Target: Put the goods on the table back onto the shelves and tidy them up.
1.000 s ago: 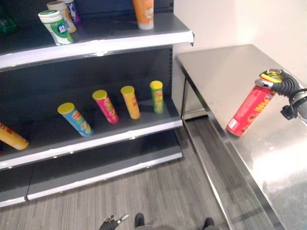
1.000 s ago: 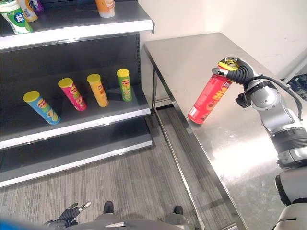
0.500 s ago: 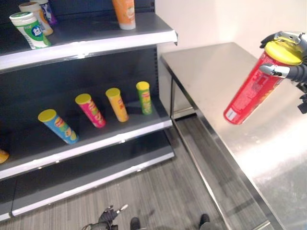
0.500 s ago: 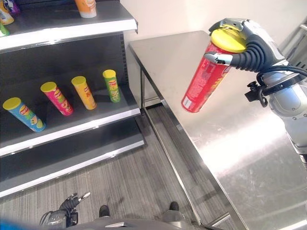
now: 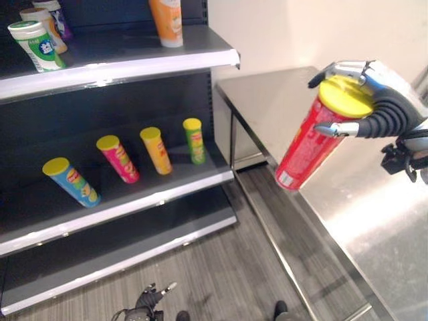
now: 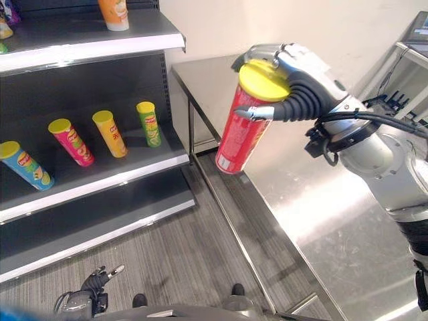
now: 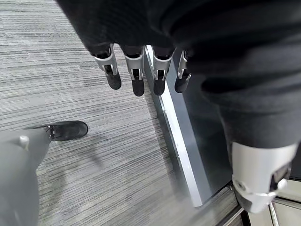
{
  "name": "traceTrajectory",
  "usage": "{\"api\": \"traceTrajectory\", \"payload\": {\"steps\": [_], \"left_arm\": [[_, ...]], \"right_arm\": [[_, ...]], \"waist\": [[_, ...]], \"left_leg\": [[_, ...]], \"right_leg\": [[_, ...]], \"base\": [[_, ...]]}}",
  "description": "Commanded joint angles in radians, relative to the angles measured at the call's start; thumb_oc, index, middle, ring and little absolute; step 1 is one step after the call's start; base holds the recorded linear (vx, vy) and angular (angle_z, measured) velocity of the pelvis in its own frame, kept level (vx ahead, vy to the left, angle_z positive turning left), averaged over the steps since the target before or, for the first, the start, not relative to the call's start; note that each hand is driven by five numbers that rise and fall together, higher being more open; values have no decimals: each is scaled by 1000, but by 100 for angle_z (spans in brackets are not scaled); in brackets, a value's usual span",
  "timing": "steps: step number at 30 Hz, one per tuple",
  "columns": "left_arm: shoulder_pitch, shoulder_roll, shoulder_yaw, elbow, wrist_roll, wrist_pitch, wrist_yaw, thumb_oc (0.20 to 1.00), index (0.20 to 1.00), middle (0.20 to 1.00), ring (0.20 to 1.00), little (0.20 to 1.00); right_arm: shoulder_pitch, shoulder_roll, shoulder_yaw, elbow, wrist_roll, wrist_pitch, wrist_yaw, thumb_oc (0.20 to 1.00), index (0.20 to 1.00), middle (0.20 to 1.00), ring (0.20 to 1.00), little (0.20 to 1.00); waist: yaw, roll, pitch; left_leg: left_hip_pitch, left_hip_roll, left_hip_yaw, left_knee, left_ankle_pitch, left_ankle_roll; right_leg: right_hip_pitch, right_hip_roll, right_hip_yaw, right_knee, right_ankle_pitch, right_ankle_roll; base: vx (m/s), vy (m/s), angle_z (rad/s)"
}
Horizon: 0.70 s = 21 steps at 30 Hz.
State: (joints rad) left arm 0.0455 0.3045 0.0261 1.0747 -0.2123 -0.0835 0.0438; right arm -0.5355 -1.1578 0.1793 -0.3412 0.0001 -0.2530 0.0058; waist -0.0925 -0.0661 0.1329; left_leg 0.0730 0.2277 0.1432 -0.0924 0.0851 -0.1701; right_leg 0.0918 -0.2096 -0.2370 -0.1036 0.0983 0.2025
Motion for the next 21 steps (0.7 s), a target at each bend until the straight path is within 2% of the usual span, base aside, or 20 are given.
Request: {"api": "traceTrajectory", "payload": {"steps": [1,3,10,13,21], "left_arm": [[-60,75,1,26,21,-22,22,1000,1000,1000,1000,1000],[-56,77,4,24,3,-19,13,1000,1000,1000,1000,1000],[-54,75,4,23,-1,-17,11,1000,1000,1000,1000,1000],[-42,67,-2,29,-6,-18,8,1000,1000,1000,1000,1000],[-31,65,-1,31,-14,-20,10,1000,1000,1000,1000,1000]], "right_arm": [[-102,20,-14,8,3,-7,-24,200,200,200,200,200],[-145,24,41,23,17,3,-8,200,200,200,200,200],[-149,29,51,30,22,4,-4,200,200,200,200,200],[-180,78,117,40,83,-4,32,200,200,200,200,200],[-221,115,160,36,120,-7,52,200,200,200,200,200]], "waist": [[20,-33,5],[26,-27,4],[27,-26,4],[40,-28,4],[51,-24,6]], "left_leg": [[74,-54,-8,18,-156,23],[78,-35,-14,18,-147,13],[81,-29,-17,18,-144,9],[79,-18,-24,16,-133,3],[73,-20,-35,16,-131,4]], "right_leg": [[-28,31,62,47,-119,-23],[-6,47,45,38,-132,-36],[-1,54,43,36,-135,-40],[9,66,37,34,-138,-44],[14,61,22,35,-140,-47]], "base": [[-25,-59,-1],[-4,-92,8],[1,-19,5],[-19,-73,-2],[-8,-4,6]]}}
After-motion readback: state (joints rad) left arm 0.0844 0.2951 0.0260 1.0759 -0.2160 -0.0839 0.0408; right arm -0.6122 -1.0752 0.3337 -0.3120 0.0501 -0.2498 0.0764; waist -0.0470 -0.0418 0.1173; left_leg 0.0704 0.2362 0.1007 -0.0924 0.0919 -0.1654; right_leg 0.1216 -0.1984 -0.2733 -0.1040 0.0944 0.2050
